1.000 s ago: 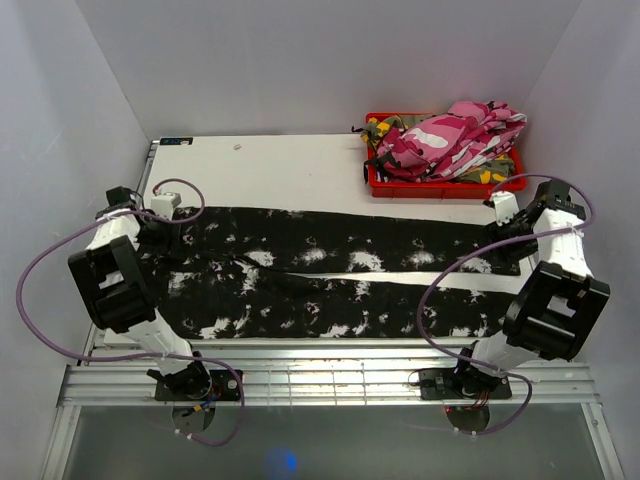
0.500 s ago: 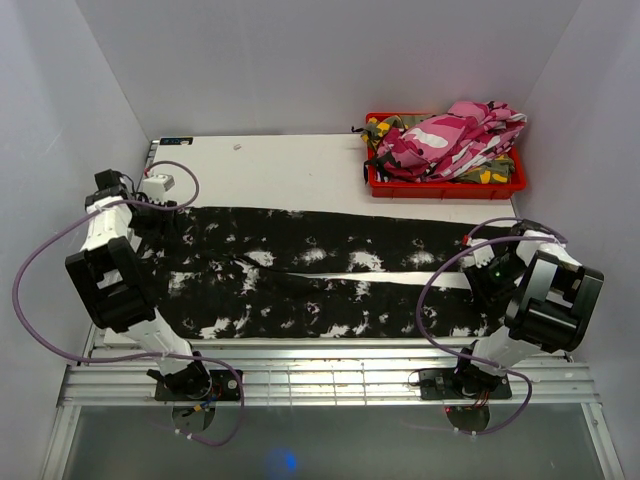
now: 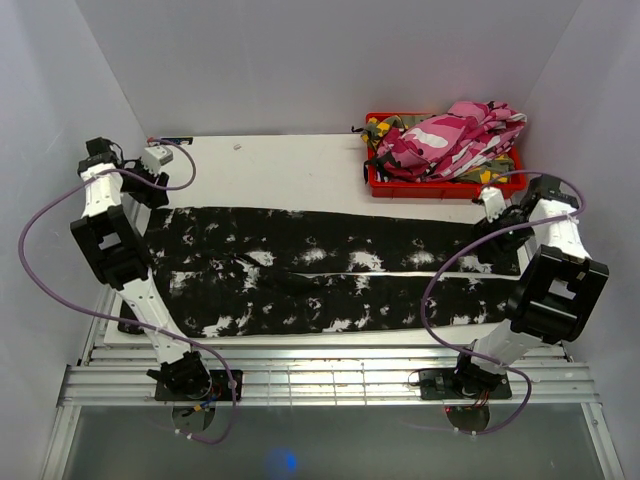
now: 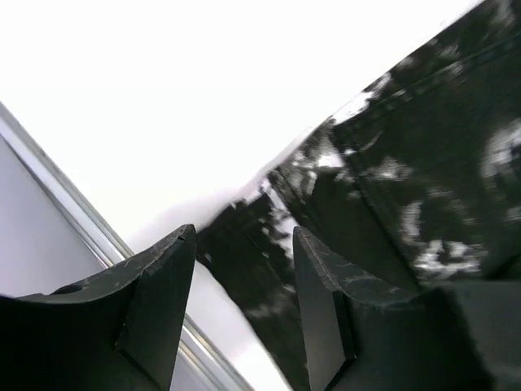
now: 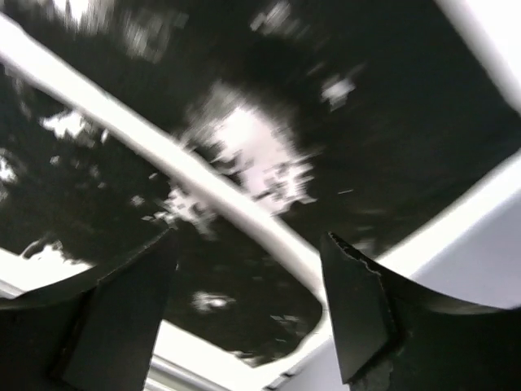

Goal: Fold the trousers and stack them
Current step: Flatten the trousers out, then fold the trousers

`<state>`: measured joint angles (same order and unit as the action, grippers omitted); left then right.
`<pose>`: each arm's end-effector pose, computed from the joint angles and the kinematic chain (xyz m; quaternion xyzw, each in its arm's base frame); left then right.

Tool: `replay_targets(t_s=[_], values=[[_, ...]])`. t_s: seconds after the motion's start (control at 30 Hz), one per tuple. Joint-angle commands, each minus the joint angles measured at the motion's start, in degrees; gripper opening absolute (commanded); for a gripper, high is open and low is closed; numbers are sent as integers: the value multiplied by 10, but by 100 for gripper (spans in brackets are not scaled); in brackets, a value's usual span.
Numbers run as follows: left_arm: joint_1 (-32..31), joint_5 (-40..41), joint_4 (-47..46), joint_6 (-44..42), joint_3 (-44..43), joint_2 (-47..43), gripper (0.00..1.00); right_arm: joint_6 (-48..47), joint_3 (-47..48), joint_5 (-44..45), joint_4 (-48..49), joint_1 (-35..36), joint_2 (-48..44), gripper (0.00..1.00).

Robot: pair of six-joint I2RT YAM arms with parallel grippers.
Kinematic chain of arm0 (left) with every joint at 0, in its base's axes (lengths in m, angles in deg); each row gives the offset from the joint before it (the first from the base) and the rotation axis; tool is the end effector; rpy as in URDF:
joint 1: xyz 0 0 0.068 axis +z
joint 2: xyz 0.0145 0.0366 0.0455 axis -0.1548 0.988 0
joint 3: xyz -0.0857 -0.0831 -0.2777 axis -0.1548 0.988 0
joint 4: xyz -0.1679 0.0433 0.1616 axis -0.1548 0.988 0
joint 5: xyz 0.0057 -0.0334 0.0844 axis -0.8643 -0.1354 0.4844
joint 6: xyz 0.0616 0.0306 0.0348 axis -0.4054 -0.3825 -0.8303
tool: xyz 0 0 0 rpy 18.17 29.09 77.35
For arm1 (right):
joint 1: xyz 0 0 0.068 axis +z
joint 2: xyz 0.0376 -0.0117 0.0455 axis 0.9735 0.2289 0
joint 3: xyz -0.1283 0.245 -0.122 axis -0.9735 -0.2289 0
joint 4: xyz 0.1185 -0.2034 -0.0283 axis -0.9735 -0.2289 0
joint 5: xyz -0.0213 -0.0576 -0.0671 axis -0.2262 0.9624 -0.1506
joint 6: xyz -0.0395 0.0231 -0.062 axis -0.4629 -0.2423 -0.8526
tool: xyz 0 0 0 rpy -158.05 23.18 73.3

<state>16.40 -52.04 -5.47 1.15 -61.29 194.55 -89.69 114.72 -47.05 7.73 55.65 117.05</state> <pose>0.4329 0.1645 0.2447 0.3180 0.8839 -0.0846 0.3324 0.2775 -0.0870 0.2374 -0.3239 0.9272 0.0343 0.1848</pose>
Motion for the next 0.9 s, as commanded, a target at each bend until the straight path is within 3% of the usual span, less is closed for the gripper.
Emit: replay_targets(t_s=[0.0, 0.23, 0.6, 0.87], values=[[3, -56, 40, -147, -47, 34, 61, -47, 65, -50, -37, 1, -12, 80], [4, -81, 70, -235, -118, 130, 57, -24, 142, -37, 19, 1, 66, 83], [2, -29, 89, -340, 26, 110, 29, -44, 204, -82, 111, 6, 177, 81], [1, -21, 89, -358, 44, 110, 17, -116, 224, -79, 138, 6, 247, 76]])
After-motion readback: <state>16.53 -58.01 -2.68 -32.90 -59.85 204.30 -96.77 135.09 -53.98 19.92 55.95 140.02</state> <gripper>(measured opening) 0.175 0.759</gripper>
